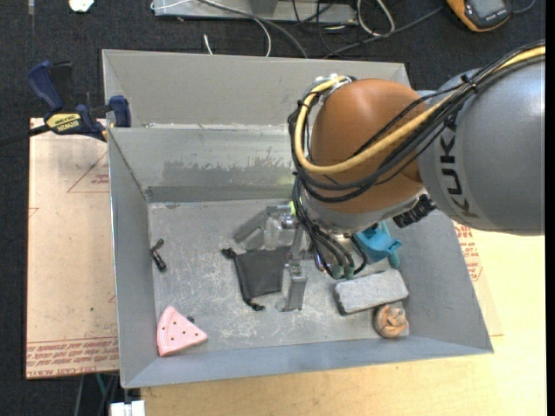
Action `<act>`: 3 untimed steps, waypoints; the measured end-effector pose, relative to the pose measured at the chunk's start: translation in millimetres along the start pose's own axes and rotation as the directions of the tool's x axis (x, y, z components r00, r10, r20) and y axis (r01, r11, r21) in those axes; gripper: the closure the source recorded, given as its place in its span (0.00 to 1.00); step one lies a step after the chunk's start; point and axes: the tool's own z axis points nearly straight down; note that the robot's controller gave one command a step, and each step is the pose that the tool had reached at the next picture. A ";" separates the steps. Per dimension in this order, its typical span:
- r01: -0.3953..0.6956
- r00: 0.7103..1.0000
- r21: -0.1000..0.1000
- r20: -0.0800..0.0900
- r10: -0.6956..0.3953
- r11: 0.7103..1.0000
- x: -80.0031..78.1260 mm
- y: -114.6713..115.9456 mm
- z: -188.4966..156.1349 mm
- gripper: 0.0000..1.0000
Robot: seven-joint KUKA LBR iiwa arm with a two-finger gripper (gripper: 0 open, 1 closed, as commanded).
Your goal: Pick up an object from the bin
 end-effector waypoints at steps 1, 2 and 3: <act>-0.004 1.000 -0.001 0.008 0.004 1.000 -1.6 -0.7 -4.0 0.00; -0.037 0.999 -0.003 0.008 0.037 0.999 -9.2 -3.2 -3.0 0.00; -0.233 0.972 -0.005 0.009 0.233 0.972 -20.4 -19.5 4.1 0.00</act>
Offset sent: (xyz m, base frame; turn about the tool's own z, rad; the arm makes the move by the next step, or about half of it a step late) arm 0.0170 -0.0071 0.0016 0.0795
